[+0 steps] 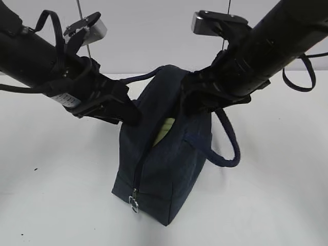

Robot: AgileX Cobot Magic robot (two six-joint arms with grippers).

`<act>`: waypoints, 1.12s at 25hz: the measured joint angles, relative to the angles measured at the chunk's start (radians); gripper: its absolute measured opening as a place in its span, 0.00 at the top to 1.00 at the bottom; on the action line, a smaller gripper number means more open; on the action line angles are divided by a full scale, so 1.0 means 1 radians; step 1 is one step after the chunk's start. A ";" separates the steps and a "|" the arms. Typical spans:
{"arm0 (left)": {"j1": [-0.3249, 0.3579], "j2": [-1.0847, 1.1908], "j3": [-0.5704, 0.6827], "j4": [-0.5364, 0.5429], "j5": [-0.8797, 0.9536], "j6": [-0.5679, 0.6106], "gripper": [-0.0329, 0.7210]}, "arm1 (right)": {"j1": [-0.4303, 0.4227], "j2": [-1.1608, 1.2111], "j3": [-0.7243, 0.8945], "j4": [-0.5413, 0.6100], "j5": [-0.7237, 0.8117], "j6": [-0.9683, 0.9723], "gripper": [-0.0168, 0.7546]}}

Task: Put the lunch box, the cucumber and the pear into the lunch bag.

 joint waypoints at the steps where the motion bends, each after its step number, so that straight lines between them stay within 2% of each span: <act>1: 0.000 -0.015 0.000 0.000 -0.004 0.000 0.44 | 0.000 -0.016 0.000 0.007 -0.002 -0.027 0.30; 5: -0.001 -0.126 0.029 0.004 -0.069 0.003 0.43 | 0.000 -0.147 0.016 0.030 -0.008 -0.100 0.25; 8: -0.013 -0.222 0.110 -0.005 -0.178 0.030 0.43 | 0.017 -0.255 0.091 0.102 -0.043 -0.181 0.25; 11: -0.034 -0.305 0.205 -0.010 -0.271 0.057 0.43 | 0.099 -0.375 0.246 0.213 -0.169 -0.321 0.27; 16: -0.039 -0.368 0.313 -0.012 -0.318 0.070 0.45 | 0.272 -0.508 0.524 0.374 -0.439 -0.525 0.31; 20: -0.040 -0.403 0.360 -0.012 -0.344 0.073 0.46 | 0.372 -0.525 0.701 0.435 -0.568 -0.597 0.32; 24: -0.040 -0.409 0.366 -0.012 -0.338 0.073 0.46 | 0.422 -0.525 0.808 0.455 -0.694 -0.607 0.34; 28: -0.040 -0.409 0.368 -0.012 -0.335 0.073 0.46 | 0.426 -0.519 0.828 0.463 -0.769 -0.609 0.34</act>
